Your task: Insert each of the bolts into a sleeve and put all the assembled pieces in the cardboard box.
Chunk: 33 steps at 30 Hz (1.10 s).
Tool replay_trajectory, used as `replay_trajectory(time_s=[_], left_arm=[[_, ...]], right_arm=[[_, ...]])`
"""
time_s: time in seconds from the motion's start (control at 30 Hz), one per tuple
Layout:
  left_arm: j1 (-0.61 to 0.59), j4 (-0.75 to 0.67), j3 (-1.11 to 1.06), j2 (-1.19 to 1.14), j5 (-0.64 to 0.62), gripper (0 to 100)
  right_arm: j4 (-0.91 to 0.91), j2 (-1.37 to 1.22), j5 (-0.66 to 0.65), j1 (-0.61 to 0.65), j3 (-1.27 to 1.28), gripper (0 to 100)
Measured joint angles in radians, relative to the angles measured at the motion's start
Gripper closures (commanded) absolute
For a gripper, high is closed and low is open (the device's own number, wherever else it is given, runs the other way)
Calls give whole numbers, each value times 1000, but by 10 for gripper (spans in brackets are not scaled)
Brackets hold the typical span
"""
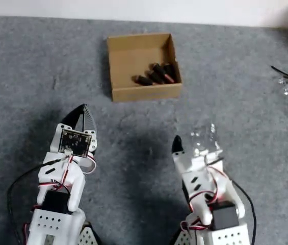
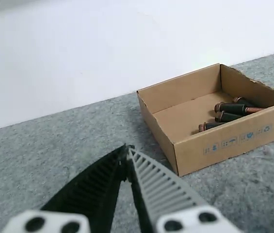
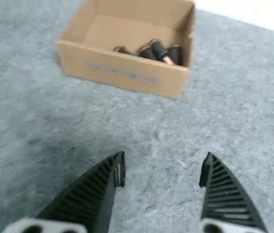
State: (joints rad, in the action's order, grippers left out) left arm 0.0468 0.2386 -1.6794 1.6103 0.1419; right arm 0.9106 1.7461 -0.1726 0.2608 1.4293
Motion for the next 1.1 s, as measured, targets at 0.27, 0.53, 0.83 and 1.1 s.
replay_trajectory(time_s=[0.27, 0.53, 0.83, 1.1], left_arm=[[0, 0, 0, 0, 0, 990], [9, 0, 0, 0, 0, 989], [8, 180, 0, -2, 0, 989], [8, 646, 0, 0, 0, 991]], right_arm=[[-21, 84, 2, -123, 193, 771], [-74, 80, 2, -157, 239, 771], [175, 80, 2, -157, 239, 771], [325, 80, 0, -287, 239, 771]])
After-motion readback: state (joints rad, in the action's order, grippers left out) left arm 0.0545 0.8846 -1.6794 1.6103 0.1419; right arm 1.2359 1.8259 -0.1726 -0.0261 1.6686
